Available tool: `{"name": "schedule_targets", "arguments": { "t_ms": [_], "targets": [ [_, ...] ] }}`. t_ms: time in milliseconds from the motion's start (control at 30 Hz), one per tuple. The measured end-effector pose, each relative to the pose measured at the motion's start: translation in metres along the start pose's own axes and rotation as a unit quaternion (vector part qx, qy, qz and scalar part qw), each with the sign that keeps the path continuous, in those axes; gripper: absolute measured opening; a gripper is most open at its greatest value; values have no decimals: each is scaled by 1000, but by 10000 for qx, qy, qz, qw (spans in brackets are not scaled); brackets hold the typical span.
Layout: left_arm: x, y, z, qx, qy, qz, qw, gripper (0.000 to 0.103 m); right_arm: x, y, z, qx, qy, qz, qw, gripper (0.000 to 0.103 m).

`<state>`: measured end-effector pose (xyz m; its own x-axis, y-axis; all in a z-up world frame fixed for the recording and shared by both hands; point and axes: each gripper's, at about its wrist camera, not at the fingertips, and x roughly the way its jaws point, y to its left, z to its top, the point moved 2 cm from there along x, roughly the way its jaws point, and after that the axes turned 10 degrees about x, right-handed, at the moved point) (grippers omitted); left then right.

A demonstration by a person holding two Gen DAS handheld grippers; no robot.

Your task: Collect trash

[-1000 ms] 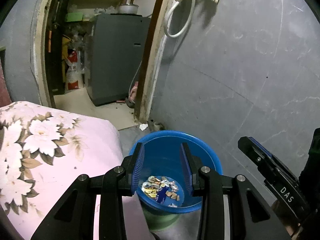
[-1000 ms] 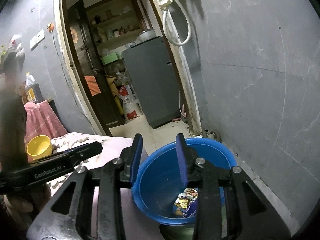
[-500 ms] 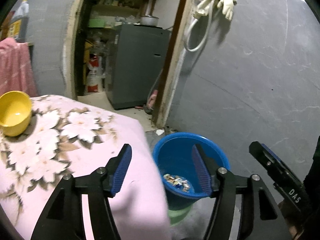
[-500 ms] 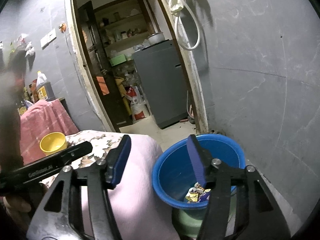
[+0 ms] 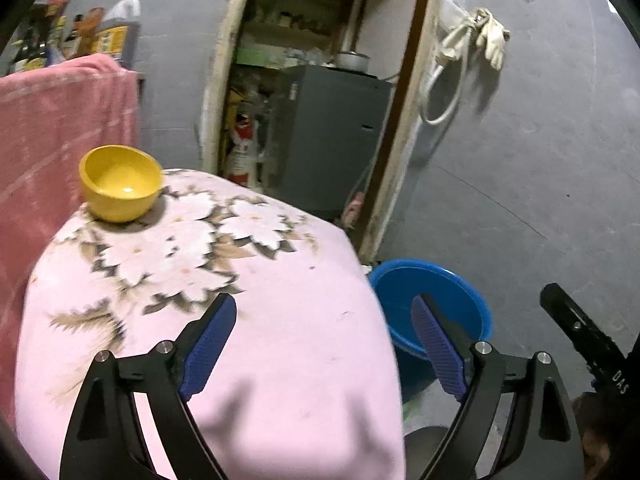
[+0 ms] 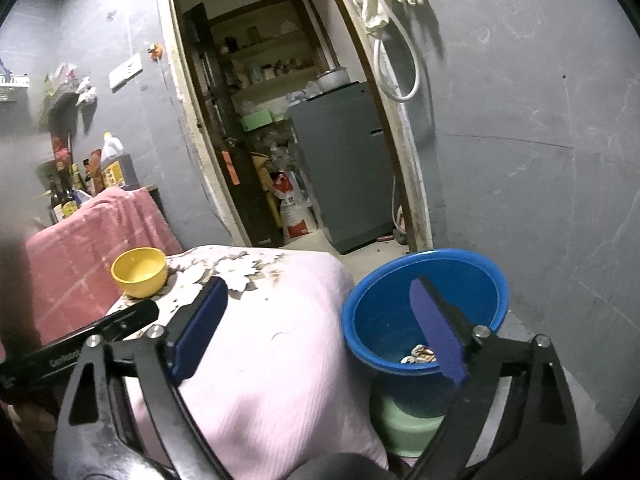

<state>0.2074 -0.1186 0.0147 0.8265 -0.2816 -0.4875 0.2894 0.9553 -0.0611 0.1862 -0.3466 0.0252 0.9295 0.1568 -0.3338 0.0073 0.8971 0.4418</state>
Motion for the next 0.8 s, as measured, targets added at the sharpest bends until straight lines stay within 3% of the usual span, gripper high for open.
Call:
{"name": "schedule_targets", "arguments": {
  "t_ms": [133,467,800],
  "targets": [
    [-26,11,-14,-81,-204,260,9994,94,-12,8,-12,-1,-49,95,9999,103],
    [-79,26,-42,65,-715,785,9943,99,-44,33,-37,-289,-303,303,9987,103],
    [-117,42,-68,84,-977,1255,9872,99,-66,54,-62,-508,-351,485,9969,103]
  ]
}}
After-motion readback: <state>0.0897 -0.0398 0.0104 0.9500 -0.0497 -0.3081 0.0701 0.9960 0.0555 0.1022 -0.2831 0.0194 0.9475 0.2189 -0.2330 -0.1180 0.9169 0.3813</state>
